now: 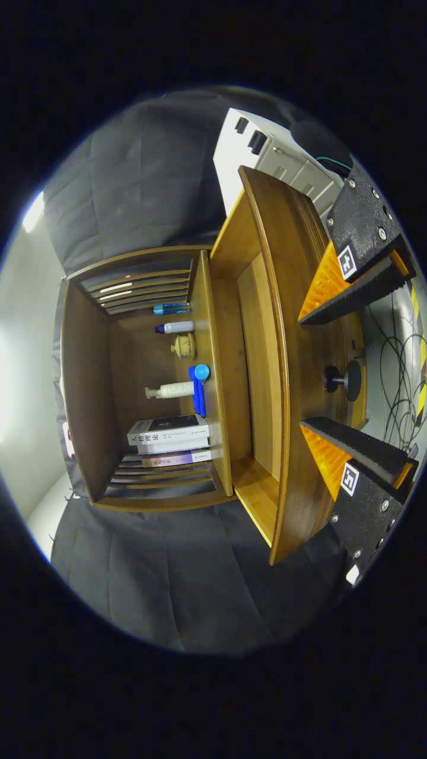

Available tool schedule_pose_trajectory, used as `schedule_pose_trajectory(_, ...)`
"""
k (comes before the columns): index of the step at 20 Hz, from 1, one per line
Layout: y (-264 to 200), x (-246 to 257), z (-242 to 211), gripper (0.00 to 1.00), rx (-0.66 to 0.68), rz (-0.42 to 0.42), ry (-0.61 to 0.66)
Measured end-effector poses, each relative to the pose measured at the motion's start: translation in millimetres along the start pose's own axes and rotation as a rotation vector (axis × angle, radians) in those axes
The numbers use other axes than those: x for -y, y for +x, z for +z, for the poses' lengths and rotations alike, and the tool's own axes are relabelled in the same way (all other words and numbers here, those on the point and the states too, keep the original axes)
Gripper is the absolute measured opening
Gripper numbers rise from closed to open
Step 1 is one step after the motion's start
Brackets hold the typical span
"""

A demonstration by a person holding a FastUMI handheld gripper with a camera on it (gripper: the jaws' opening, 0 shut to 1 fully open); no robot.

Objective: Pull open the drawer, take out the items inside it, and place them on the countertop above the cabinet.

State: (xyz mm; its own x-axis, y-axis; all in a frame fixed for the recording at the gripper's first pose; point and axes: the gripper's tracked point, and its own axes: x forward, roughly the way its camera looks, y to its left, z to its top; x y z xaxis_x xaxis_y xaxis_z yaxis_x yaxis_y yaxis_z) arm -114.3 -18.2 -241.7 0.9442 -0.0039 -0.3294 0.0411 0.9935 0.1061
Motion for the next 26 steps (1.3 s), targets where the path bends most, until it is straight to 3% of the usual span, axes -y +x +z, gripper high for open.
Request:
schedule_pose_trajectory(4,9.5,5.7,-6.2,0.94,-0.003,-0.044,-0.058)
schedule_pose_trajectory(12,29.1,14.4,2.5,0.95,0.025,-0.044,-0.073)
schedule_pose_trajectory(19,70.4,7.3,19.0,0.94,0.038,-0.028,-0.016)
schedule_pose_trajectory(26,126.9,4.2,25.9,0.94,0.044,-0.037,-0.070)
